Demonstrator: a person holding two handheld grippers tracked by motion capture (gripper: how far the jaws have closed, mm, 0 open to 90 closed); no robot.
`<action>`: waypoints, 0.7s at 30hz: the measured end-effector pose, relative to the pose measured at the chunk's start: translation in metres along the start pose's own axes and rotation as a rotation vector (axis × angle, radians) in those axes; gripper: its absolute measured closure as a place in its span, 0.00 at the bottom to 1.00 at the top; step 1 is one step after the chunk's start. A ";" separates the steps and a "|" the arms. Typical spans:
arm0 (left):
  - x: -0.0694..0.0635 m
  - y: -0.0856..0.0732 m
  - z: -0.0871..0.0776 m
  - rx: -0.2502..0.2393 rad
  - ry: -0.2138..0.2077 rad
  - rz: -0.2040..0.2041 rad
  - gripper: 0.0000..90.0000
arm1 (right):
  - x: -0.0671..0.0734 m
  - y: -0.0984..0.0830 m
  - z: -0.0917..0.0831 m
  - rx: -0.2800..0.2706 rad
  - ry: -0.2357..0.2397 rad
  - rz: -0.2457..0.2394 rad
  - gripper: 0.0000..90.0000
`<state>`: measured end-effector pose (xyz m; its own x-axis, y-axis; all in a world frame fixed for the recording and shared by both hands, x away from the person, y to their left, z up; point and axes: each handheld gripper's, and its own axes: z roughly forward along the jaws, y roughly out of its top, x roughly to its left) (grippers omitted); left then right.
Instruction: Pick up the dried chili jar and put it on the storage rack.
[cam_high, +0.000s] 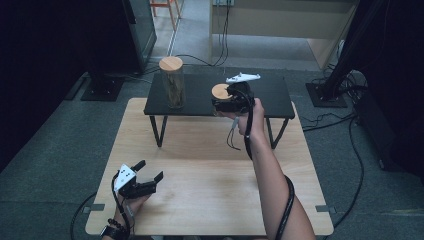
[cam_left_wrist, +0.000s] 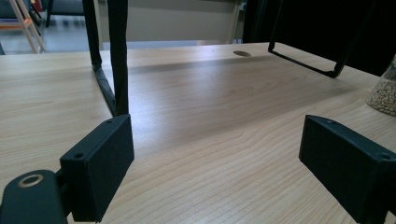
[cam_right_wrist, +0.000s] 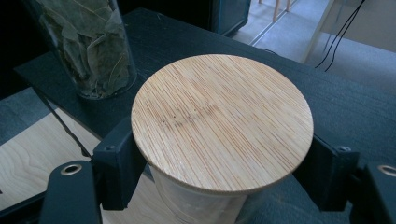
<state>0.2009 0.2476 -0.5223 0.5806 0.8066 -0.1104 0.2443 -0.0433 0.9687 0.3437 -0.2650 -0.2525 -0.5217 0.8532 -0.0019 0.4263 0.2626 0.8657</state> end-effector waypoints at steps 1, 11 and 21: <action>0.000 0.000 0.000 0.000 0.000 0.000 0.11 | 0.000 0.002 0.001 0.003 -0.001 -0.003 0.28; 0.001 0.000 0.000 -0.001 -0.002 -0.003 0.11 | -0.004 0.006 0.016 -0.011 -0.008 0.006 0.28; 0.001 -0.001 0.000 -0.006 0.000 -0.007 0.11 | -0.005 0.011 0.029 -0.018 -0.025 0.018 0.28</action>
<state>0.2012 0.2484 -0.5232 0.5788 0.8070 -0.1173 0.2439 -0.0341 0.9692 0.3726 -0.2533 -0.2571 -0.4948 0.8690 0.0017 0.4222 0.2387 0.8745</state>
